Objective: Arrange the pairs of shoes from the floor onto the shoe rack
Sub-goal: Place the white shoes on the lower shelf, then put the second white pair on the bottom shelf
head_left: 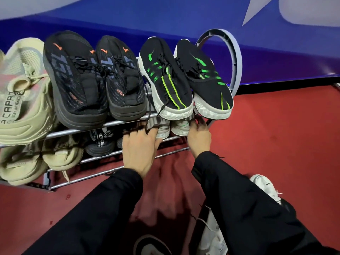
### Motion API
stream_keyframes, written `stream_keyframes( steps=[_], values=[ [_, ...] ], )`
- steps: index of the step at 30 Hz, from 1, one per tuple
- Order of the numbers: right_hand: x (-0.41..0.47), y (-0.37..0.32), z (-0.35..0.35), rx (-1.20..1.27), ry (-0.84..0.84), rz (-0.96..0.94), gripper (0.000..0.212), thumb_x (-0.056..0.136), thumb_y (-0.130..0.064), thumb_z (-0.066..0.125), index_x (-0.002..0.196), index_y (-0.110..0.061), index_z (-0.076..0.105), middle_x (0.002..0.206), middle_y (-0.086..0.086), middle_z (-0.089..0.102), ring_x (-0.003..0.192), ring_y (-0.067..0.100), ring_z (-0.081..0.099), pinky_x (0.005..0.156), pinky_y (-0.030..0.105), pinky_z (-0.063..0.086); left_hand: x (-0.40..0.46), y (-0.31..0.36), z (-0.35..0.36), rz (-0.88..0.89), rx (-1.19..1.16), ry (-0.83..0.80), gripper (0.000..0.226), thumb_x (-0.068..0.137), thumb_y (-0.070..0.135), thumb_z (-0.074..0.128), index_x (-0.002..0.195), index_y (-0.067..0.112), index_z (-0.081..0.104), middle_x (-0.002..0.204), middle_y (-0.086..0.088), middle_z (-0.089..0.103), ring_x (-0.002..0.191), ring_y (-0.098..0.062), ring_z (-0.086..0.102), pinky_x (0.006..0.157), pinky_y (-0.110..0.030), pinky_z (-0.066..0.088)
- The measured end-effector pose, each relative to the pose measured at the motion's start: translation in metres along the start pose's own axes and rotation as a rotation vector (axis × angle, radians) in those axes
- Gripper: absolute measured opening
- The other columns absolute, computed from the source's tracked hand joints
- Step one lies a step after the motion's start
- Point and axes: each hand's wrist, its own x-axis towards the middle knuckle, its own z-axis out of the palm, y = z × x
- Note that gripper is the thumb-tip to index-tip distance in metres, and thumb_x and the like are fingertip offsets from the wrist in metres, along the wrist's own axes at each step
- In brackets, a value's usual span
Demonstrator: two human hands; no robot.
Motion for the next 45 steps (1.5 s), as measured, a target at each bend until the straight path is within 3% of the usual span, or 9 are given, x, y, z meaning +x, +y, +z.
stream_keyframes(
  steps=[4,9,13,19,28,33,37,41,45],
  values=[
    [-0.005,0.000,0.006,0.105,-0.068,0.022,0.022,0.090,-0.057,0.040,0.103,-0.053,0.058,0.114,0.006,0.070,0.105,0.038,0.065,0.094,0.048,0.052,-0.002,-0.001,0.007,0.011,0.013,0.037,0.028,0.091,0.049,0.057,0.107,0.026,0.061,0.081,-0.008,0.064,0.078,-0.034,0.062,0.071,-0.042,0.043],
    [-0.018,0.004,0.002,0.246,-0.163,0.036,0.043,0.089,-0.060,0.045,0.129,-0.045,0.049,0.126,-0.006,0.065,0.095,0.029,0.070,0.077,0.039,0.061,-0.006,0.001,0.007,0.008,-0.003,0.049,0.033,0.092,0.047,0.056,0.117,0.025,0.058,0.089,-0.009,0.064,0.081,-0.035,0.061,0.074,-0.043,0.042],
    [-0.026,0.008,-0.005,0.245,-0.061,-0.053,0.031,0.088,-0.060,0.053,0.113,-0.072,0.041,0.115,-0.022,0.061,0.096,0.008,0.066,0.091,0.044,0.056,-0.010,0.002,0.001,0.023,-0.045,0.021,0.042,0.087,0.041,0.055,0.124,0.021,0.052,0.096,-0.012,0.063,0.086,-0.036,0.059,0.080,-0.045,0.041],
    [-0.050,0.027,-0.028,0.264,0.014,-0.117,0.037,0.091,-0.040,0.055,0.127,-0.032,0.050,0.110,-0.007,0.056,0.078,0.002,0.054,0.080,0.034,0.048,-0.038,0.013,-0.018,0.136,-0.212,0.057,0.057,0.085,0.029,0.053,0.140,0.018,0.045,0.136,-0.011,0.049,0.127,-0.034,0.046,0.111,-0.050,0.033],
    [-0.145,0.158,-0.122,-0.102,-0.123,0.279,0.020,0.090,-0.026,0.057,0.109,-0.022,0.060,0.102,0.003,0.066,0.095,0.027,0.065,0.091,0.041,0.051,-0.142,0.069,-0.003,0.341,-0.467,-0.463,0.041,0.093,0.034,0.047,0.133,0.024,0.047,0.135,0.000,0.044,0.100,-0.035,0.065,0.078,-0.051,0.056],
    [-0.216,0.205,-0.124,-0.519,-0.313,0.388,0.091,0.070,-0.071,0.066,0.144,-0.027,0.037,0.145,0.010,0.035,0.132,0.031,0.043,0.109,0.045,0.040,-0.195,0.093,0.011,0.436,-0.429,-0.669,0.040,0.092,0.037,0.049,0.131,0.034,0.043,0.135,0.006,0.043,0.105,-0.031,0.067,0.086,-0.051,0.055],
    [-0.232,0.199,-0.100,-0.575,-0.250,0.511,0.106,0.065,-0.067,0.073,0.150,-0.041,0.016,0.163,0.011,0.004,0.150,0.036,0.011,0.119,0.052,0.022,-0.208,0.098,0.019,0.390,-0.510,-0.743,0.041,0.089,0.040,0.048,0.130,0.037,0.046,0.132,0.010,0.046,0.108,-0.022,0.065,0.094,-0.050,0.051],
    [-0.233,0.190,-0.096,-0.466,-0.185,0.650,0.106,0.066,-0.058,0.072,0.151,-0.044,0.010,0.147,0.017,0.034,0.131,0.038,0.042,0.111,0.050,0.034,-0.211,0.090,0.021,0.284,-0.524,-0.759,0.043,0.087,0.043,0.046,0.129,0.038,0.048,0.126,0.009,0.052,0.112,-0.019,0.063,0.098,-0.046,0.049],
    [-0.230,0.183,-0.101,-0.095,-0.091,0.456,0.108,0.060,-0.051,0.073,0.152,-0.039,0.017,0.136,0.013,0.049,0.117,0.028,0.056,0.105,0.042,0.047,-0.208,0.095,0.026,0.078,-0.675,-0.930,0.062,0.085,0.057,0.054,0.138,0.025,0.050,0.132,-0.001,0.060,0.120,-0.021,0.060,0.100,-0.038,0.047]
  ],
)
